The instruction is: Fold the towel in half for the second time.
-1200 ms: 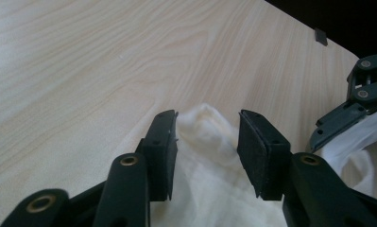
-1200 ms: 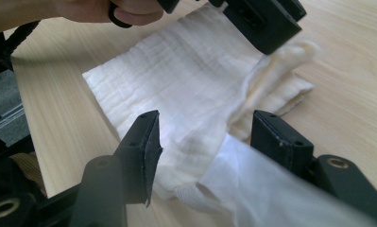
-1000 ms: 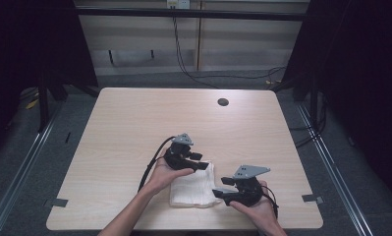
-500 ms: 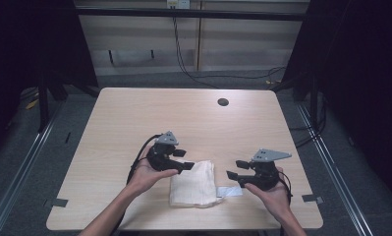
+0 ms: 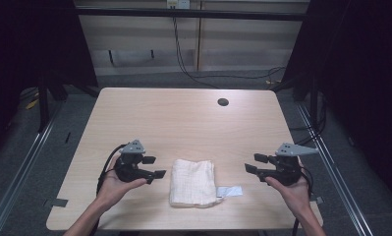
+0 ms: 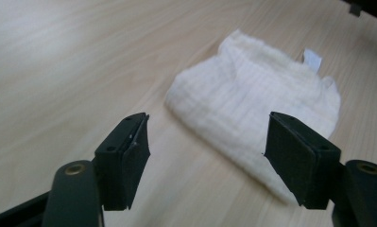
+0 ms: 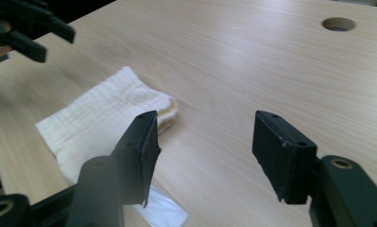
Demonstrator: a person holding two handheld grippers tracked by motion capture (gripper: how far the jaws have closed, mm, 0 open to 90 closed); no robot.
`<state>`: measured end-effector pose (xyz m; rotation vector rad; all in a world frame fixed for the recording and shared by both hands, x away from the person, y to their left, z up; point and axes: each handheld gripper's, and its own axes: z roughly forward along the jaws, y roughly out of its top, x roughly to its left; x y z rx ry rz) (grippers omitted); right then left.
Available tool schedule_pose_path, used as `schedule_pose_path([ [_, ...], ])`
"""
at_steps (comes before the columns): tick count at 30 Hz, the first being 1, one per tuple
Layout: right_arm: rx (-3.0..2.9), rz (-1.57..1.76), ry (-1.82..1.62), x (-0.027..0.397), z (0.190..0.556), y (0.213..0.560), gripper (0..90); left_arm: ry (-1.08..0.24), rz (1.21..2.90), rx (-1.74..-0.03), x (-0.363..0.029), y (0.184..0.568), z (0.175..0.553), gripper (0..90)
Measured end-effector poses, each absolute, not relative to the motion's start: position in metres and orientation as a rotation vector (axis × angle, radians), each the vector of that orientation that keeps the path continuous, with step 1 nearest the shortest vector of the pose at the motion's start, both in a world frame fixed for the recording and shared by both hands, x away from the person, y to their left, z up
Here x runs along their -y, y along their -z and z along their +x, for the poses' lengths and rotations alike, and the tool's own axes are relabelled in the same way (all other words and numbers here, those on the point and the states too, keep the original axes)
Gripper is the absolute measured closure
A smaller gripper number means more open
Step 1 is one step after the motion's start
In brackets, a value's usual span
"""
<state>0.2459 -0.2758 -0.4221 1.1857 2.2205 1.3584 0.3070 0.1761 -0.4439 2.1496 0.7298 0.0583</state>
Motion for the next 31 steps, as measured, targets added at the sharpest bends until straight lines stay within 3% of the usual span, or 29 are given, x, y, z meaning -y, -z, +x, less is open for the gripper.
schedule_pose_path([
  [15, -2.132, 1.318, -1.297, 0.309, 0.221, 0.444, 38.5, -0.152, 2.06, -0.886, -0.241, 0.452, 0.267, 28.1],
  [18, -2.099, 1.356, -1.4, 0.313, 0.216, 0.449, 36.7, -0.165, 2.04, -0.906, -0.247, 0.456, 0.262, 27.7],
  [31, -2.099, 1.37, -1.289, 0.314, 0.21, 0.47, 33.4, -0.154, 2.01, -0.968, -0.26, 0.472, 0.266, 27.7],
])
